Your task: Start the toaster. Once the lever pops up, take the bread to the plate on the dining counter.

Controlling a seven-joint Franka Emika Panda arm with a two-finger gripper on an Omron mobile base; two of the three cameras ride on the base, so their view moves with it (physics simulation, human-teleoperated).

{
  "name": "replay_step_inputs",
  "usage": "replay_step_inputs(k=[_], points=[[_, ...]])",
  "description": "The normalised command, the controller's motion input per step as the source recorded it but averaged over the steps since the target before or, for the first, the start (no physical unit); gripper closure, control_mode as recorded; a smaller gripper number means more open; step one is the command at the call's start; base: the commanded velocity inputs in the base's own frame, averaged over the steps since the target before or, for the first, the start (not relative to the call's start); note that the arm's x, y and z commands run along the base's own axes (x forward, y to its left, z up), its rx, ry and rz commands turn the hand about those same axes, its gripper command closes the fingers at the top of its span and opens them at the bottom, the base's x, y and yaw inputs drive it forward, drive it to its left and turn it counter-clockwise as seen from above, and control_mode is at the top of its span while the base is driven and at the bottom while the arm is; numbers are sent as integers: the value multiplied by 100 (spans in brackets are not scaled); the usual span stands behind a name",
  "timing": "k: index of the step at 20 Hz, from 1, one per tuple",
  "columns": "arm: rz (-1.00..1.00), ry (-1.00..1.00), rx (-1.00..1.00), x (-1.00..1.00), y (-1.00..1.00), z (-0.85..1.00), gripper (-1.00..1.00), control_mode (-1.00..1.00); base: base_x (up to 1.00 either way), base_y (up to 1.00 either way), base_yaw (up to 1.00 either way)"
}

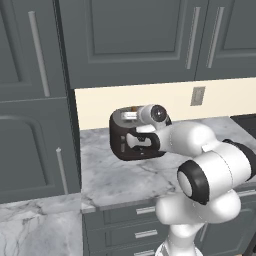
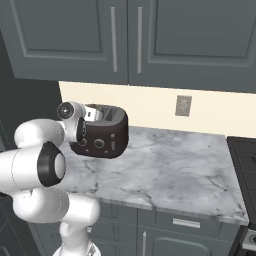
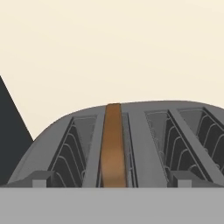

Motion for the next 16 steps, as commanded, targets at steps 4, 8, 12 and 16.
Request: replay_step_inputs(k=[4, 8, 12, 16], points=[[0, 0, 0, 4, 0, 0, -100, -100, 0, 0, 0], [0, 0, 0, 6, 0, 0, -100, -100, 0, 0, 0], [0, 0, 0, 5, 0, 0, -100, -100, 0, 0, 0], [0, 0, 0, 8, 0, 0, -100, -100, 0, 0, 0]])
